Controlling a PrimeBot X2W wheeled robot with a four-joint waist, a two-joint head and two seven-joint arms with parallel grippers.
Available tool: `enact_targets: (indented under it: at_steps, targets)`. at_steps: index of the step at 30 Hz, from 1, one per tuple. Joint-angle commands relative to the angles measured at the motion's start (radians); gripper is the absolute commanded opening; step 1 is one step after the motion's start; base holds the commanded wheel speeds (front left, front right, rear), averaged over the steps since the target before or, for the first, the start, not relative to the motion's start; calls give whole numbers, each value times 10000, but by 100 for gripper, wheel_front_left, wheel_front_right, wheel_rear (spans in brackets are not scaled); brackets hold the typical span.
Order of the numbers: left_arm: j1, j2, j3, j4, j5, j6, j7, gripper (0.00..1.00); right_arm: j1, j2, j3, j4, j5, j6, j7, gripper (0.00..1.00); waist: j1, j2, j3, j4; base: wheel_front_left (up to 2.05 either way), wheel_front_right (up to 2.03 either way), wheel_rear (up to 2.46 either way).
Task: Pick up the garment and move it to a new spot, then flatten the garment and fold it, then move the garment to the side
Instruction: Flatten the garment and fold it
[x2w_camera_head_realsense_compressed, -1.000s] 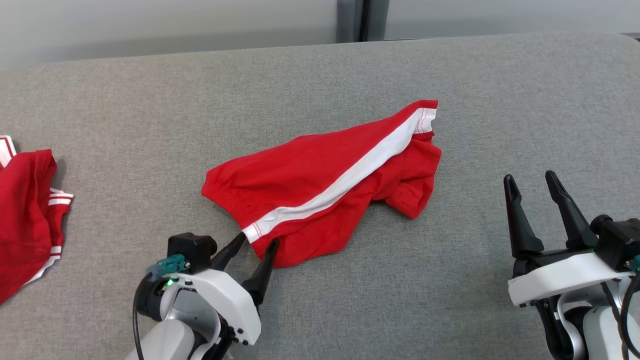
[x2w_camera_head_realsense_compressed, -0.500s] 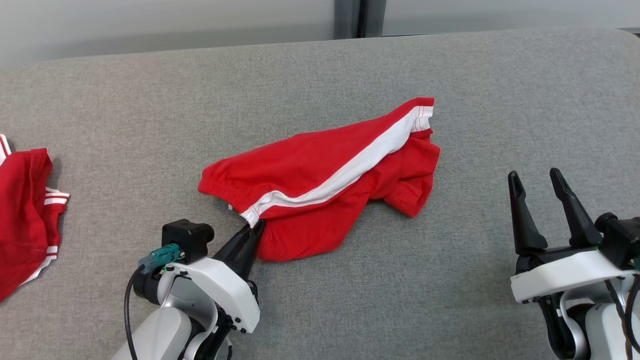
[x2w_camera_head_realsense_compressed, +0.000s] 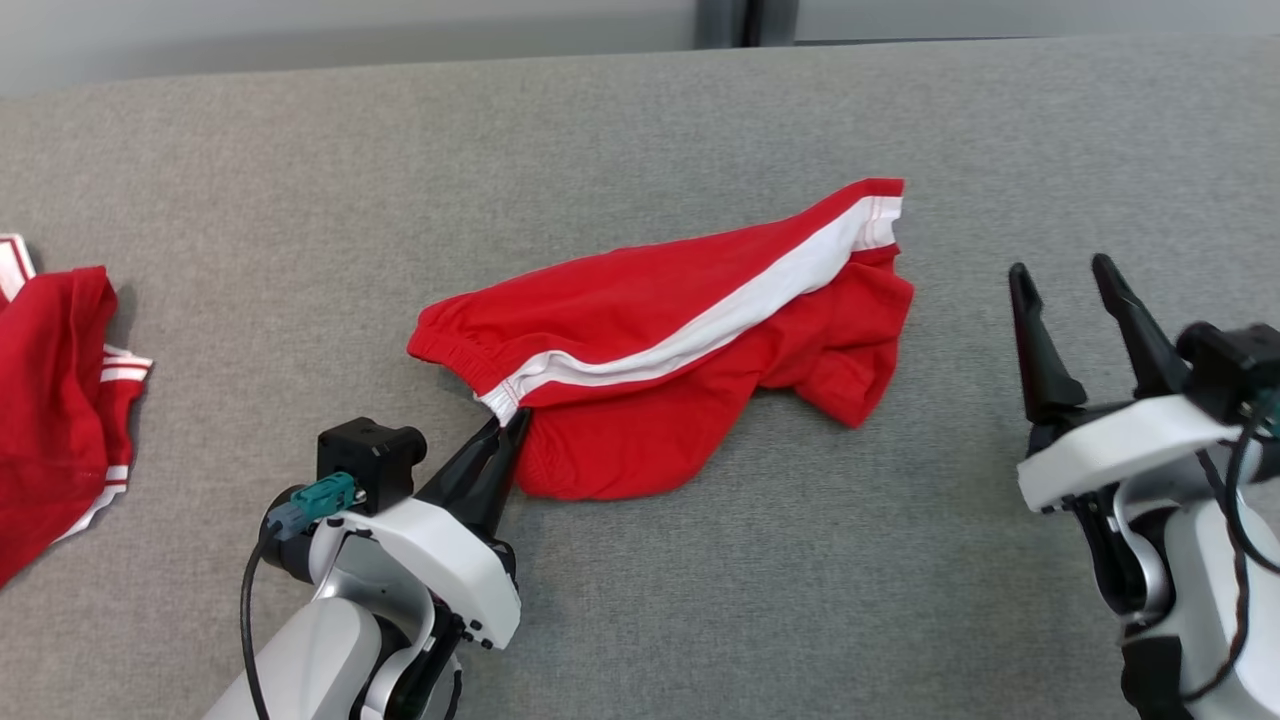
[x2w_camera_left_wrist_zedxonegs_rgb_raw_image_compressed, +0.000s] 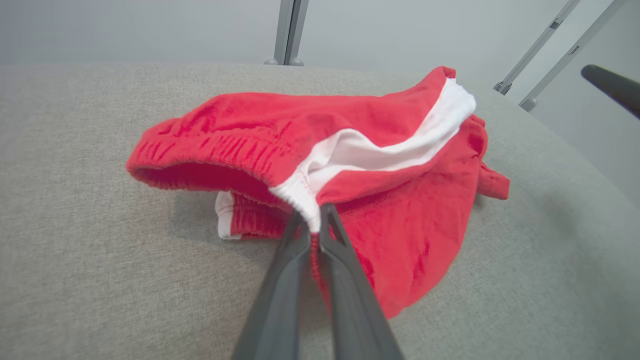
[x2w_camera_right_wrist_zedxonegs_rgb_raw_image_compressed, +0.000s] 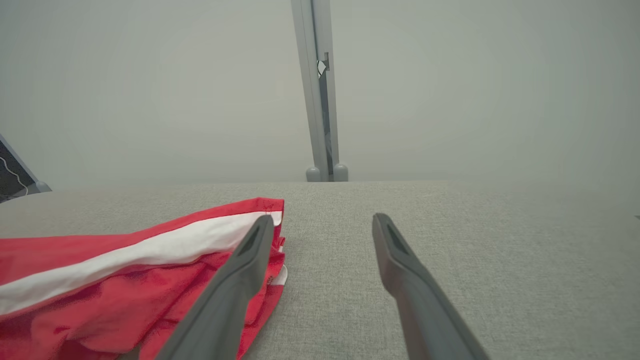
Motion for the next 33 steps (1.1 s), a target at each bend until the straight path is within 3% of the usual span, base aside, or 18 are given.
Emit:
enact_targets:
  at_steps: [1, 14, 15, 16, 17, 18, 19, 26, 33]
  targets:
    - [-178, 9, -16, -6, 87, 52, -72, 0, -344, -132, 150, 365, 140, 3, -5, 100, 0, 0, 159, 171, 0, 0, 0]
    - [-554, -361, -317, 345, 181, -205, -359, 0, -2481, -444, 1570, 3253, 708, 3, -217, 100, 0, 0, 736, 813, 0, 0, 0]
    - [-630, -389, -329, 426, 182, -248, -407, 0, -2775, -456, 1777, 3573, 814, 3, -324, 94, 0, 0, 768, 846, 0, 0, 0]
    - [-662, -403, -341, 458, 180, -264, -423, 0, -2905, -467, 1900, 3745, 869, 3, -330, 82, 0, 0, 789, 854, 0, 0, 0]
    - [-688, -415, -351, 490, 178, -267, -449, 0, -3022, -470, 1994, 3873, 921, 3, -362, 47, 0, 0, 806, 863, 0, 0, 0]
    - [-703, -426, -361, 516, 179, -286, -455, 0, -3127, -489, 2098, 4010, 980, 3, -389, 33, 0, 0, 813, 875, 0, 0, 0]
    - [-712, -436, -362, 545, 179, -300, -486, 0, -3222, -520, 2193, 4130, 1032, 3, -418, 0, 0, 0, 820, 886, 0, 0, 0]
    - [-793, -388, -247, 616, 224, -228, -815, 0, -3512, -728, 2665, 4370, 1493, 3, -671, 0, 0, 0, 781, 851, 0, 0, 0]
    - [-856, 11, 157, 154, 324, 6, -1222, 0, -3252, -947, 2684, 3480, 1821, 3, -1222, 0, 0, 0, 546, 572, 0, 0, 0]
